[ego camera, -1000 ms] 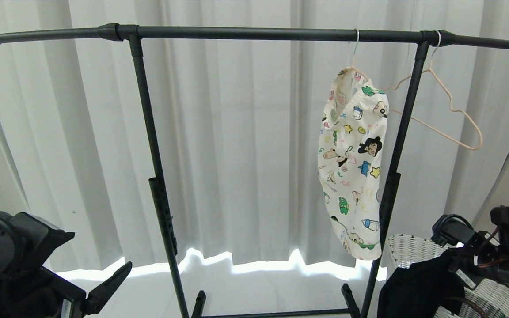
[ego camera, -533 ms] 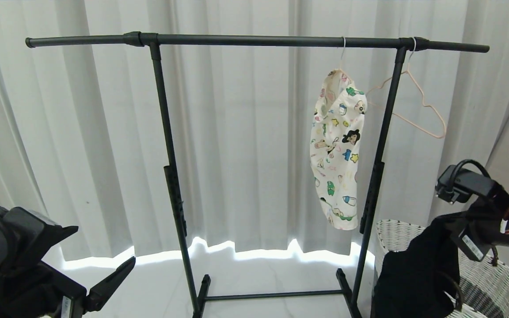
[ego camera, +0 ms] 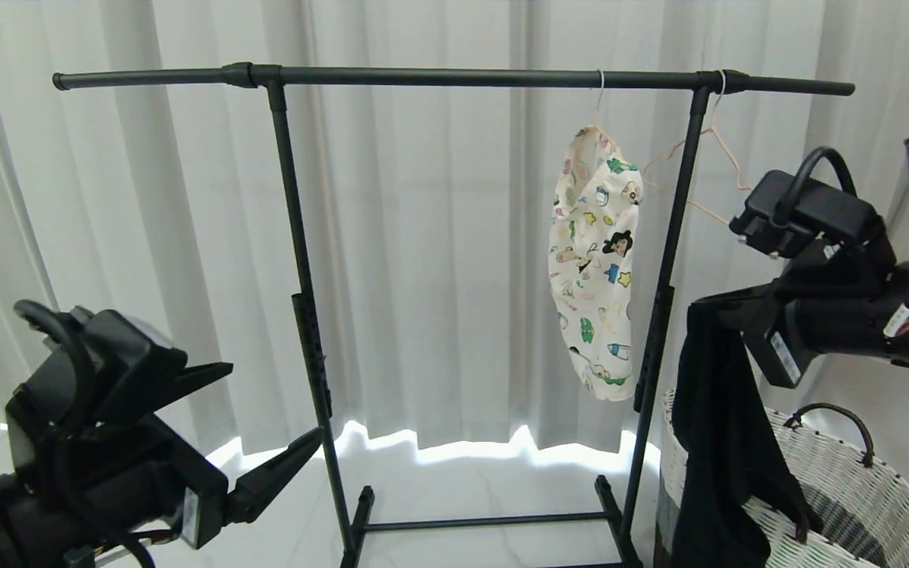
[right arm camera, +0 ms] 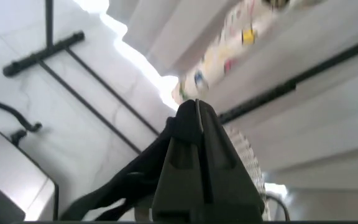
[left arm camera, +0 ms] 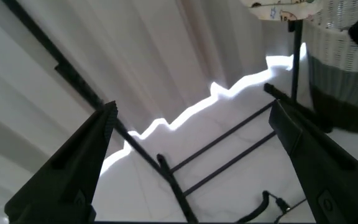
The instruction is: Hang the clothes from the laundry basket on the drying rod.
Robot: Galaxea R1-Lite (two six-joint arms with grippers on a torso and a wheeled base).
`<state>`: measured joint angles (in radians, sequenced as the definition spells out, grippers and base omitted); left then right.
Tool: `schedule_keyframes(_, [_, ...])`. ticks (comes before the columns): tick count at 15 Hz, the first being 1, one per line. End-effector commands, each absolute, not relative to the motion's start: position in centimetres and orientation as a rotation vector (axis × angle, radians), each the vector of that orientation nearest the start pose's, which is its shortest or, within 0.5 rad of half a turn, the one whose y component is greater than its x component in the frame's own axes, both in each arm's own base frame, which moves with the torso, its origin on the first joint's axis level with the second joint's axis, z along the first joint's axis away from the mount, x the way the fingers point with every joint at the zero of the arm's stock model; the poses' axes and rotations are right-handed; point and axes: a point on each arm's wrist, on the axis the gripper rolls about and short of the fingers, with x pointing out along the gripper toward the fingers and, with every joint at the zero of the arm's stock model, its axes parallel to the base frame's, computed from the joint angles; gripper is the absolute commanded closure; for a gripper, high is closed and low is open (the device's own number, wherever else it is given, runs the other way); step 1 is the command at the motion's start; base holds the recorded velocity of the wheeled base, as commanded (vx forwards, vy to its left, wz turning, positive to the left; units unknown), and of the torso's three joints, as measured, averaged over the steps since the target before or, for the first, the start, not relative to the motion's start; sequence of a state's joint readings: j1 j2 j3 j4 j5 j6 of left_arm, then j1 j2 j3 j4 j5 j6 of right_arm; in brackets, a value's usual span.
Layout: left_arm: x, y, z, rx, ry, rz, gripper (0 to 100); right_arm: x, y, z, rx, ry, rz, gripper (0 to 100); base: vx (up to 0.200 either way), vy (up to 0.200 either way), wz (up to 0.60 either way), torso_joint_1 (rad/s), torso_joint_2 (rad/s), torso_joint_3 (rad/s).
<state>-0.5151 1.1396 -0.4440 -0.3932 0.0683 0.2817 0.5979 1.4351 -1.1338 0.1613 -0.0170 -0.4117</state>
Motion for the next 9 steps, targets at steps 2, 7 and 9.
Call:
schedule_keyframes(2, [15.7,-10.9,18.9,0.323,0.237,-0.574,0,21.2,16.4,27.8,-0.529,0.300,0.712,100,0.000,0.000,0.00,0.000,0.00,0.000])
schedule_keyframes(7, [16.7,-16.3,18.1,0.107,0.255,-0.705,0,21.2,21.6,29.6,-0.420,0.251,0.820,100,0.000,0.000,0.00,0.000,0.00,0.000])
schedule_keyframes(9, [17.0,-17.0,17.8,0.099,0.274,-0.727,0,20.7,23.3,29.9,-0.403,0.237,0.865,100,0.000,0.000,0.00,0.000,0.00,0.000])
